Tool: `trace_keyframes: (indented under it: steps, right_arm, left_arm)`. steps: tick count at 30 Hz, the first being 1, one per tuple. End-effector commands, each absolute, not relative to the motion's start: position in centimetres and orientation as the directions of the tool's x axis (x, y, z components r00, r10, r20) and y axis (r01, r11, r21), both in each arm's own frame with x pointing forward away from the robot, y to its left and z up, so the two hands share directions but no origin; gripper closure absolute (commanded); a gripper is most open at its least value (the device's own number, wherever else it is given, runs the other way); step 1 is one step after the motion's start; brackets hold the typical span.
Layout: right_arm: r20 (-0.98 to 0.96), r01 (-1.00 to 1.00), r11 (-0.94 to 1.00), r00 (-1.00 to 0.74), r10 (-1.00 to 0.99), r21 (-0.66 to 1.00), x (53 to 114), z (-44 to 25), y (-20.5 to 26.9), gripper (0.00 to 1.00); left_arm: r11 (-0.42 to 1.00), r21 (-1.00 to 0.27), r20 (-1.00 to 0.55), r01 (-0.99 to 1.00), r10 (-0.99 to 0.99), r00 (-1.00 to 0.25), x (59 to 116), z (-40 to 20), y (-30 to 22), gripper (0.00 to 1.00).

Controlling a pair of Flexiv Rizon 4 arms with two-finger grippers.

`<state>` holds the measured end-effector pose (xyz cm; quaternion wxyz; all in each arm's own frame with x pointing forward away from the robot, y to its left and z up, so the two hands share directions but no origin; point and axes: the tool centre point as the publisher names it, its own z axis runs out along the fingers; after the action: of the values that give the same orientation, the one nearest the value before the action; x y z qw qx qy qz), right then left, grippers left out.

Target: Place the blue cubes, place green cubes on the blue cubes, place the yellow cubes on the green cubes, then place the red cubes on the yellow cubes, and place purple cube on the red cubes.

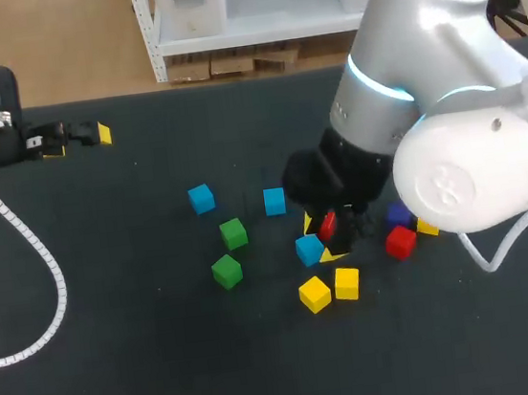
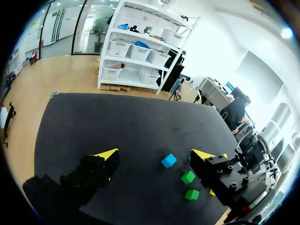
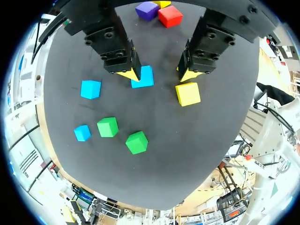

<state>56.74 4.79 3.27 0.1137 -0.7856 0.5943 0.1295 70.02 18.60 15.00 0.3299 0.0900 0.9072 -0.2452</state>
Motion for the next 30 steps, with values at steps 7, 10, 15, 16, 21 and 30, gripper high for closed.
trace_keyframes:
  steps: [7,10,15,16,21,30]
  right_arm:
    - [-0.337,-0.951,-0.307,0.299,-0.893,-0.029,58.1,2.5,5.7,0.40]
    - [-0.334,-0.948,-0.317,0.306,-0.891,-0.021,58.6,1.9,5.8,0.41]
    - [-0.321,-0.940,-0.341,0.325,-0.889,-0.008,59.1,0.9,5.9,0.37]
    - [-0.322,-0.938,-0.346,0.328,-0.888,-0.002,59.2,0.7,5.8,0.35]
    - [-0.306,-0.929,-0.370,0.352,-0.884,0.000,59.5,-0.2,5.7,0.33]
    - [-0.293,-0.935,-0.354,0.337,-0.895,0.006,60.2,-0.8,4.5,0.46]
  left_arm:
    - [0.865,-0.385,-0.642,0.323,0.001,-0.767,70.0,15.0,18.6,0.00]
    - [0.865,-0.385,-0.642,0.323,0.001,-0.767,70.0,15.0,18.6,0.00]
    - [0.865,-0.385,-0.642,0.323,0.001,-0.767,70.0,15.0,18.6,0.00]
    - [0.865,-0.385,-0.642,0.323,0.001,-0.767,70.0,15.0,18.6,0.00]
    - [0.865,-0.385,-0.642,0.323,0.001,-0.767,70.0,15.0,18.6,0.00]
    - [0.865,-0.385,-0.642,0.323,0.001,-0.767,70.0,15.0,18.6,0.00]
